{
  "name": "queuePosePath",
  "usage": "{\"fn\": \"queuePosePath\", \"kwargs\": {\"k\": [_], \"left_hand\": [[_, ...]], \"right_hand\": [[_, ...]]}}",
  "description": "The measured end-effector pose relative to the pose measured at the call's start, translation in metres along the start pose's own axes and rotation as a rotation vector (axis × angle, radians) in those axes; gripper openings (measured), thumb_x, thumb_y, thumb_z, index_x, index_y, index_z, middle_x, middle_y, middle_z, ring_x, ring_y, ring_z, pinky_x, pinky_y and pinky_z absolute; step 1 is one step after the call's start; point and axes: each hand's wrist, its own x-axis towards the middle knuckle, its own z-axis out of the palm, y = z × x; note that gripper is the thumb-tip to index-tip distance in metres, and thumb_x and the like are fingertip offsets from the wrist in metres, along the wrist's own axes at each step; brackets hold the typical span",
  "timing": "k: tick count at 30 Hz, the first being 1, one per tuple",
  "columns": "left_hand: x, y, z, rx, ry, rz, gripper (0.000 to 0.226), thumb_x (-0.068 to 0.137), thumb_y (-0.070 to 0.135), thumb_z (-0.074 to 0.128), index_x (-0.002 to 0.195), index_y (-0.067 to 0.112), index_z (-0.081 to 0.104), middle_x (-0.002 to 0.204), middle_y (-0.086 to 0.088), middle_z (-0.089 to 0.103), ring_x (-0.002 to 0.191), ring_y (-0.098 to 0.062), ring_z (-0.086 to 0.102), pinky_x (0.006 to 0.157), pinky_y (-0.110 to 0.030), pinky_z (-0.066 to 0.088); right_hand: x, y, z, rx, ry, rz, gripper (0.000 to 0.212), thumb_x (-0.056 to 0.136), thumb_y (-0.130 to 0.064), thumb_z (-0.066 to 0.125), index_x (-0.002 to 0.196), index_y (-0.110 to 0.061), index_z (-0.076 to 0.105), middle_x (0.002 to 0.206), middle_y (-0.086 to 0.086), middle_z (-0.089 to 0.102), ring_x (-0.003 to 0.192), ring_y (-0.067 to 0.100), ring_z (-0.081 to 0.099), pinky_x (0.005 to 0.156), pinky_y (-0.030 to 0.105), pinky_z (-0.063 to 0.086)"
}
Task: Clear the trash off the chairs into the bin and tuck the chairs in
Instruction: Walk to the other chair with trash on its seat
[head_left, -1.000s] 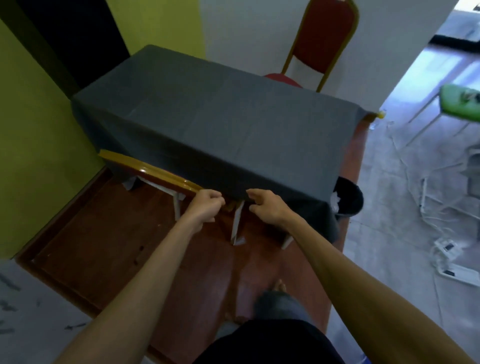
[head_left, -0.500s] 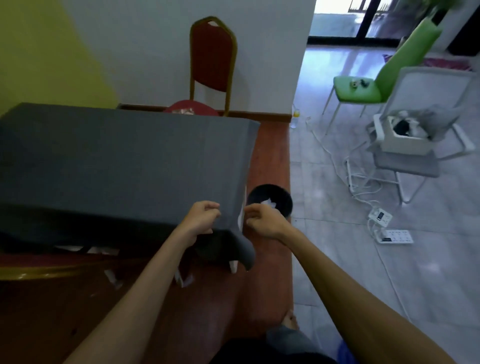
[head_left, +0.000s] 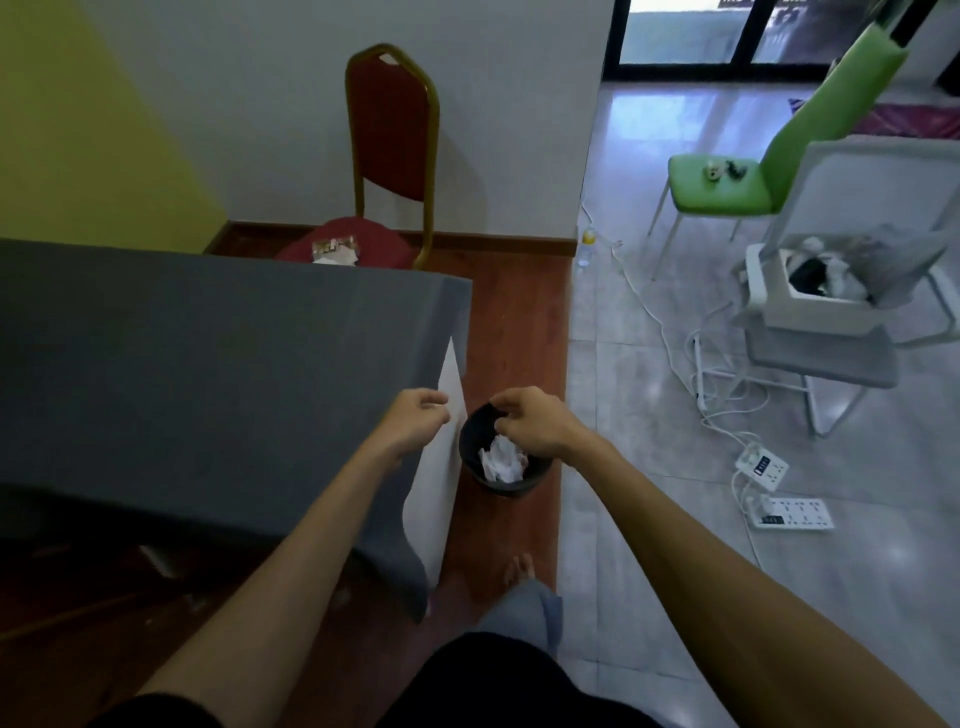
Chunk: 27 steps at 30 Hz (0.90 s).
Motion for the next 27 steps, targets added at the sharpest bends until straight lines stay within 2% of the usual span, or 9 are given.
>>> {"fn": "queuePosePath", "kwargs": {"k": [6, 10, 15, 21, 27], "left_hand": [[0.087, 0.045, 0.024, -0.044, 0.029, 0.001, 0.042, 0.095, 0.008, 0.054, 0.137, 0.008, 0.059, 0.141, -0.011, 0.056, 0.128, -0.024, 0.053, 0.105, -0.041, 0.047], [0.136, 0.085, 0.047, -0.048, -0.020, -0.008, 0.040, 0.095, 0.011, 0.054, 0.134, 0.010, 0.061, 0.137, -0.010, 0.058, 0.116, -0.022, 0.055, 0.098, -0.037, 0.048], [0.192, 0.128, 0.057, -0.042, -0.040, -0.032, 0.041, 0.095, 0.013, 0.053, 0.135, 0.011, 0.059, 0.134, -0.010, 0.060, 0.122, -0.027, 0.057, 0.090, -0.036, 0.048], [0.288, 0.152, 0.102, -0.131, 0.039, -0.078, 0.034, 0.099, 0.016, 0.052, 0.131, 0.015, 0.061, 0.122, -0.009, 0.062, 0.091, -0.020, 0.058, 0.073, -0.031, 0.046], [0.397, 0.157, 0.169, -0.173, 0.178, -0.131, 0.030, 0.093, 0.022, 0.054, 0.120, 0.027, 0.067, 0.109, -0.003, 0.069, 0.082, -0.019, 0.063, 0.071, -0.034, 0.050]], "right_hand": [[0.074, 0.024, -0.052, -0.050, -0.053, -0.036, 0.044, 0.097, -0.011, 0.052, 0.141, -0.009, 0.057, 0.144, 0.010, 0.060, 0.132, 0.028, 0.056, 0.108, 0.032, 0.043], [0.118, 0.041, -0.095, -0.114, -0.086, -0.007, 0.051, 0.095, -0.013, 0.053, 0.146, -0.009, 0.052, 0.149, 0.011, 0.054, 0.137, 0.029, 0.050, 0.112, 0.032, 0.038], [0.180, 0.067, -0.149, -0.127, -0.089, -0.002, 0.053, 0.095, -0.015, 0.054, 0.148, -0.012, 0.051, 0.151, 0.008, 0.053, 0.138, 0.027, 0.050, 0.111, 0.031, 0.039], [0.276, 0.121, -0.191, -0.178, -0.130, -0.076, 0.053, 0.095, -0.013, 0.054, 0.148, -0.010, 0.050, 0.151, 0.010, 0.053, 0.138, 0.028, 0.049, 0.113, 0.034, 0.039], [0.384, 0.205, -0.222, -0.245, -0.195, -0.185, 0.054, 0.093, -0.013, 0.054, 0.147, -0.012, 0.052, 0.149, 0.009, 0.054, 0.136, 0.028, 0.052, 0.112, 0.034, 0.041]]}}
